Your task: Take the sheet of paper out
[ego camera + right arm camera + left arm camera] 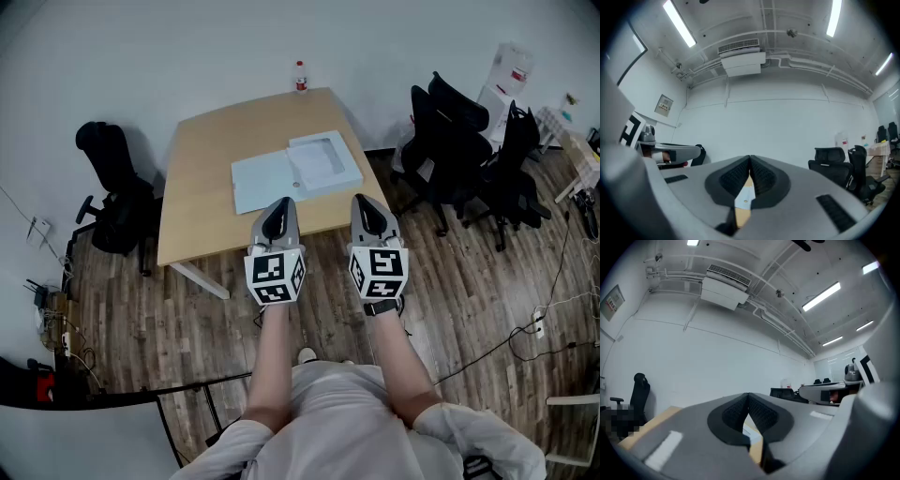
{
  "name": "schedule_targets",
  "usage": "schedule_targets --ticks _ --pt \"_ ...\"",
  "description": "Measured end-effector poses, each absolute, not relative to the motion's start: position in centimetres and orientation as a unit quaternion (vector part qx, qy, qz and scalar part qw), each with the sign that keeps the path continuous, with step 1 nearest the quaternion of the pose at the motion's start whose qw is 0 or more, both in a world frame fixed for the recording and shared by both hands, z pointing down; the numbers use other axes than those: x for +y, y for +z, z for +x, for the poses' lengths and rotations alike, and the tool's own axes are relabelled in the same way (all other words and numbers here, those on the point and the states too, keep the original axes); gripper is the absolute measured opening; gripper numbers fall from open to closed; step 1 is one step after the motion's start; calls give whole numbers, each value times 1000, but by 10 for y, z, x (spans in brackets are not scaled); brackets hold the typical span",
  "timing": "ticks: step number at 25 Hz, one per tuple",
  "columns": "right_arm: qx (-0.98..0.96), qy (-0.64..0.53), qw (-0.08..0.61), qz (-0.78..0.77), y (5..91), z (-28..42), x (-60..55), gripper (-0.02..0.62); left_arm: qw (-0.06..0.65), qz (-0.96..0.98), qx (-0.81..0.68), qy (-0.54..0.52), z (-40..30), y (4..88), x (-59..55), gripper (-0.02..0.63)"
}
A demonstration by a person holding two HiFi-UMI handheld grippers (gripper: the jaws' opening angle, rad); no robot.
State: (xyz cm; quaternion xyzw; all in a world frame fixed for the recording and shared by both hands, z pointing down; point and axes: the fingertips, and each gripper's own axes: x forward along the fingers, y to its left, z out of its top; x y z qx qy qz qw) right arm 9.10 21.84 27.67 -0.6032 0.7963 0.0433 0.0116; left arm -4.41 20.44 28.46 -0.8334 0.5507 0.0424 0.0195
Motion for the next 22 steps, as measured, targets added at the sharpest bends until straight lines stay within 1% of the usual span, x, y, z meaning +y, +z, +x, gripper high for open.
schedule_targets --ticks 6,11,17,22 --pt "794 45 -1 -606 276 123 233 12 35 -827 560 12 -17 285 217 9" --pt "792 33 -1 -610 288 143 246 12 36 -829 558 8 -1 289 234 9" --pt "804 5 7 -595 309 148 246 14 25 -816 577 -11 -1 304 240 9" --pt "813 7 4 -582 315 138 228 14 53 -825 562 -32 4 309 224 9"
